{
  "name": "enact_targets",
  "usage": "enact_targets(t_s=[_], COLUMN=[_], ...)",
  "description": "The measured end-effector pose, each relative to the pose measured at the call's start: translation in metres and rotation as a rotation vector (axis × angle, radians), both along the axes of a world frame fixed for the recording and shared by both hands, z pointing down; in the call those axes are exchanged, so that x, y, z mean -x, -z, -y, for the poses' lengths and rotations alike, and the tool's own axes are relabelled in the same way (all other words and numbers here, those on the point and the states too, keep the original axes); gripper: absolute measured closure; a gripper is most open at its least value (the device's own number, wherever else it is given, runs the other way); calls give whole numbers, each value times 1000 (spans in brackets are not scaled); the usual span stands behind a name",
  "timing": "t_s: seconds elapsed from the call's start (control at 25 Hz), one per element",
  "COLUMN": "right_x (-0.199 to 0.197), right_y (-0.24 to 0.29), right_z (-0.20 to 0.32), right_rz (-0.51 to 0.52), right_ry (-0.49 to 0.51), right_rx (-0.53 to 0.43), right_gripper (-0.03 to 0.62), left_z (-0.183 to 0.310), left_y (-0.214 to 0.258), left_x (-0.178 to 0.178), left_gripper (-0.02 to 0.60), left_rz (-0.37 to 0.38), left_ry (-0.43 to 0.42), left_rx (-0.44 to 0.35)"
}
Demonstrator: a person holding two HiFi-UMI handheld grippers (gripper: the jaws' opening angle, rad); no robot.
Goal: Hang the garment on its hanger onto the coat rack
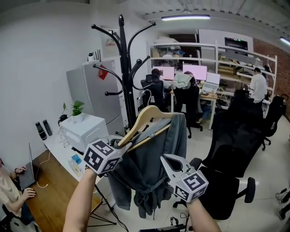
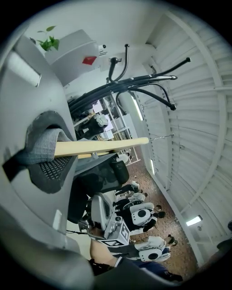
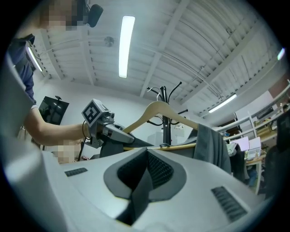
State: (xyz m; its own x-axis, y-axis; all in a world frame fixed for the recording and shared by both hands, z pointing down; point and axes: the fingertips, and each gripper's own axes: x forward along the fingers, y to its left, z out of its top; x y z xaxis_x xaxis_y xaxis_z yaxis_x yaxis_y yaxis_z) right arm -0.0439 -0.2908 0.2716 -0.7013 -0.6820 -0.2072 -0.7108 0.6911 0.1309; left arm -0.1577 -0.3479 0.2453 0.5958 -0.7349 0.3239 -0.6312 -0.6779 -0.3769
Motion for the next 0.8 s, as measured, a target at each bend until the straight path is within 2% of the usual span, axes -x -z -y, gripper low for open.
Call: enact_targets(t_s=[0.16, 0.44, 0.64, 0.8], right_x=[10, 22, 30, 39], right_y=[38, 93, 109, 104], right_z=[21, 47, 55, 63], right_rz=[-20, -79, -82, -84], right_ry=[61, 132, 139, 130], right_rx=[-66, -122, -159, -154], right_gripper=[594, 594, 594, 594], left_z=[23, 56, 75, 87], left_y=[48, 109, 118, 106], left_x=[-8, -7, 8, 21], left_gripper=[566, 566, 566, 566], left_rz=[15, -15, -47, -24], left_ry=[10, 26, 30, 47], left_rx=[-60, -86, -59, -48])
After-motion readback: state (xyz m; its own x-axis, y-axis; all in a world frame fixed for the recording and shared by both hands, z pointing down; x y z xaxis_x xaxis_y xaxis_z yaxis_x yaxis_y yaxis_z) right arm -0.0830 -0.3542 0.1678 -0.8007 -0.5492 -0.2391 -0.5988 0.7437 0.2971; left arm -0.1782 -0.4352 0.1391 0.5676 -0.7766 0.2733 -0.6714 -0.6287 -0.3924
